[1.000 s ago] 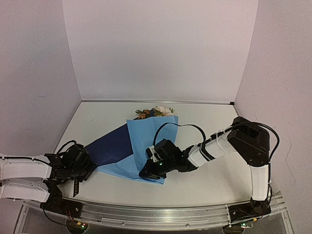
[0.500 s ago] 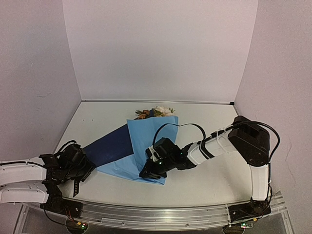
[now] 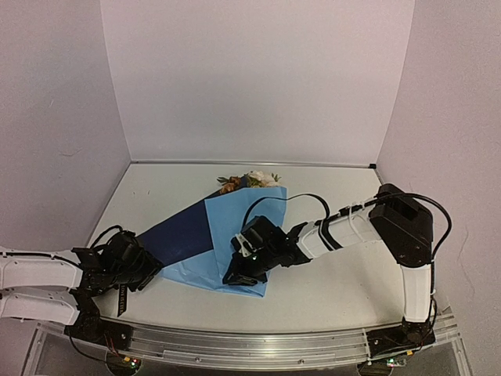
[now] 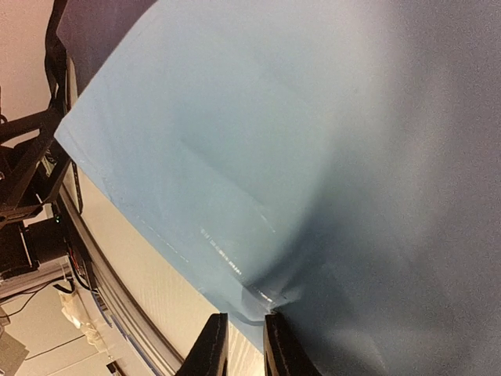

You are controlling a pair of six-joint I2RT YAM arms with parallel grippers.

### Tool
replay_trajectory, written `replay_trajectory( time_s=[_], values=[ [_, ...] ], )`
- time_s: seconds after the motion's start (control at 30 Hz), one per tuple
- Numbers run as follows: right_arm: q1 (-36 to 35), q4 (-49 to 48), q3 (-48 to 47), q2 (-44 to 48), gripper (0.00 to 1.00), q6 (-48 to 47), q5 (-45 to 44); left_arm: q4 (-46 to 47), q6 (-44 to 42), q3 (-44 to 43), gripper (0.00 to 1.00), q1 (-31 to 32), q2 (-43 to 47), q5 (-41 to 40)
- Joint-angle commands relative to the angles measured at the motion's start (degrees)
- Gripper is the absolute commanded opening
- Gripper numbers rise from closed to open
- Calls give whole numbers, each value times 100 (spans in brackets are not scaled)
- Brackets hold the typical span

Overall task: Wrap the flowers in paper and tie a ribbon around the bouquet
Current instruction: Pick up the two-thirds-folded wrapping paper from the center of the board.

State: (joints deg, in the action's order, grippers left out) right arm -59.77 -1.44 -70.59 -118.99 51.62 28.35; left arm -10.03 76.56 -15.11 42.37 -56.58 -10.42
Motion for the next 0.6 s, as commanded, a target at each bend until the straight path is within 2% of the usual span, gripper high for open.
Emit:
replay_trajectory(
  time_s=[0.0,0.57],
  values=[
    [37,373,-393,198,17,-201,129,261,37,93,49,25,35,-81],
    [242,733,-1057,-378,15,-240,171,325,20,132,38,34,-145,-17]
  ],
)
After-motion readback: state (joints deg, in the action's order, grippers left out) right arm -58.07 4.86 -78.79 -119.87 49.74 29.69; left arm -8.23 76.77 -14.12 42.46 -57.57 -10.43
